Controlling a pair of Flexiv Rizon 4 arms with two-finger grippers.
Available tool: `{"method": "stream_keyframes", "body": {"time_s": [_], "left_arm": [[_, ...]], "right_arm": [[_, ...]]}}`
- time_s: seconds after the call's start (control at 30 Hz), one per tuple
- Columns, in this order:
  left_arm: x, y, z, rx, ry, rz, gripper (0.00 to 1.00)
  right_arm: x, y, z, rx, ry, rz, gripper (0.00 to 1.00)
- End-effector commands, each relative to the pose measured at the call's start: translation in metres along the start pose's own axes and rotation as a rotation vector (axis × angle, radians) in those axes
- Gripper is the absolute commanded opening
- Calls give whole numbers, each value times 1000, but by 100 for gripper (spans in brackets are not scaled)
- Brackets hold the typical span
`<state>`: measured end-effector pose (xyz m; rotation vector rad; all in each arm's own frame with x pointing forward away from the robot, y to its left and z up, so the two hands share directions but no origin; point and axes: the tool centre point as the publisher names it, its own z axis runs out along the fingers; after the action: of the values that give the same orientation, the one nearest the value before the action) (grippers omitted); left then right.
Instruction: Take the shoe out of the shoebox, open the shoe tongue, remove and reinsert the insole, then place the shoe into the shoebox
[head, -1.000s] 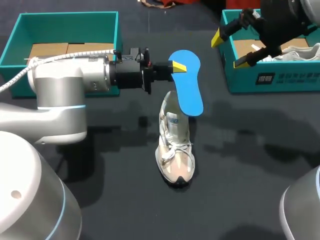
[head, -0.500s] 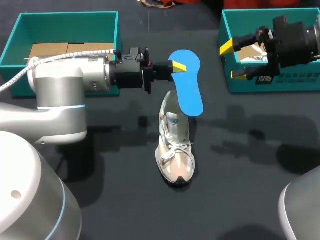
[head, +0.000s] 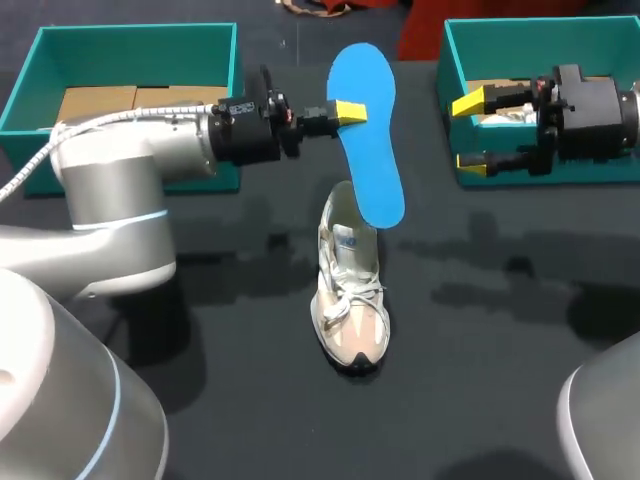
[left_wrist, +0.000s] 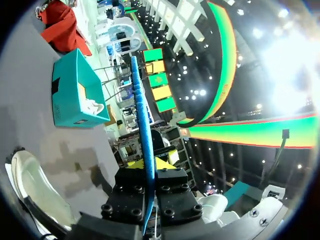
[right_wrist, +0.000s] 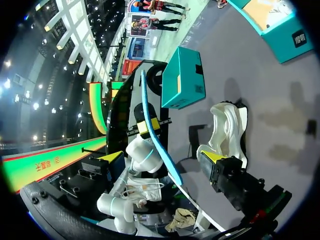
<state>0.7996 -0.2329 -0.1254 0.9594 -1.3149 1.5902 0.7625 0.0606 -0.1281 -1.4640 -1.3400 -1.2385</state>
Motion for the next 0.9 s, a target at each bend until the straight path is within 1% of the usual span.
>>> {"method": "stream_keyframes", "body": {"time_s": [0.03, 0.2, 0.3, 0.6, 0.63, 0.67, 0.83, 0.87, 0.9], "left_arm": [[14, -2, -4, 35, 75, 470, 0], [24, -11, -8, 12, 100, 812, 0], [24, -11, -8, 12, 100, 812, 0], [24, -11, -8, 12, 100, 812, 0], [27, -12, -9, 9, 118, 868, 0], [30, -13, -9, 49, 108, 968, 0], [41, -8, -9, 94, 136, 1435, 0], [43, -7, -7, 110, 152, 1584, 0], [44, -5, -6, 150, 175, 1748, 0]], "right_arm": [[-4, 3, 2, 8, 14, 10, 100], [-7, 2, 2, -2, 35, 26, 100], [-8, -1, 1, -27, 50, 28, 100], [-8, -1, 1, -27, 50, 28, 100], [-8, -1, 1, -27, 50, 28, 100], [-8, -1, 1, -27, 50, 28, 100], [-8, -1, 1, -27, 50, 28, 100], [-8, -1, 1, -27, 50, 28, 100], [-8, -1, 1, -27, 50, 28, 100]]}}
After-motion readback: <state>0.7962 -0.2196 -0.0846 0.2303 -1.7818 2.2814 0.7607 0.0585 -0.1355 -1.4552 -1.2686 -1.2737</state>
